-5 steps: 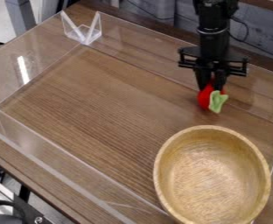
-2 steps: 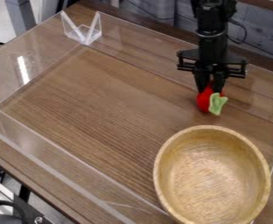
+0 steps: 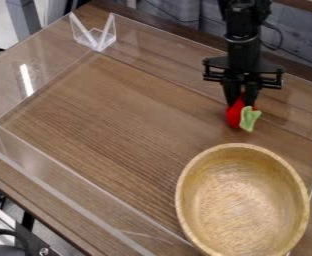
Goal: Move the red fruit to the right
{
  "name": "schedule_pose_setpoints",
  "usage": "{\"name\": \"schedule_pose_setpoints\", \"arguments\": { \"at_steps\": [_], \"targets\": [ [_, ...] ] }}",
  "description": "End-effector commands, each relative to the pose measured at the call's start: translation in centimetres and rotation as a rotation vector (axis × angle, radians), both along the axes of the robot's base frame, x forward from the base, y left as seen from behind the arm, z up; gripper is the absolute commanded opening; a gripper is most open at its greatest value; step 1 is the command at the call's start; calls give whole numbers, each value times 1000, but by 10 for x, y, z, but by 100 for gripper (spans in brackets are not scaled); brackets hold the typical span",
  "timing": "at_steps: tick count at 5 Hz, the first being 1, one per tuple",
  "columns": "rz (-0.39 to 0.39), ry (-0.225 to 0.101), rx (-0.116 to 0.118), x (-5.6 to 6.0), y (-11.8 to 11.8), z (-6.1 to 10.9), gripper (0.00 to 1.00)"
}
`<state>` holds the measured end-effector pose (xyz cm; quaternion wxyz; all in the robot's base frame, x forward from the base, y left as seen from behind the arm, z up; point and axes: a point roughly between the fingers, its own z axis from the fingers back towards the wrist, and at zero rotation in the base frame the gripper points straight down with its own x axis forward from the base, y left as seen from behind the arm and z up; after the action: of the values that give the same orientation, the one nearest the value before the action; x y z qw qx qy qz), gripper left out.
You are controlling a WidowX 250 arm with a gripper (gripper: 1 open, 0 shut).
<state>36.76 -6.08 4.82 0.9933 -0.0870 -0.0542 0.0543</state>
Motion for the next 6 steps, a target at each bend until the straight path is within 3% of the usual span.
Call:
{"name": "schedule_pose_setpoints", "arguments": {
  "at_steps": [1, 2, 3, 6],
  "targets": [
    [-5, -38, -8, 4, -6, 11, 0],
    [6, -28, -6, 3, 0, 13, 100],
    [17, -19, -6, 1, 7, 16, 100],
    [56, -75, -25, -5, 33, 57, 100]
  ]
}}
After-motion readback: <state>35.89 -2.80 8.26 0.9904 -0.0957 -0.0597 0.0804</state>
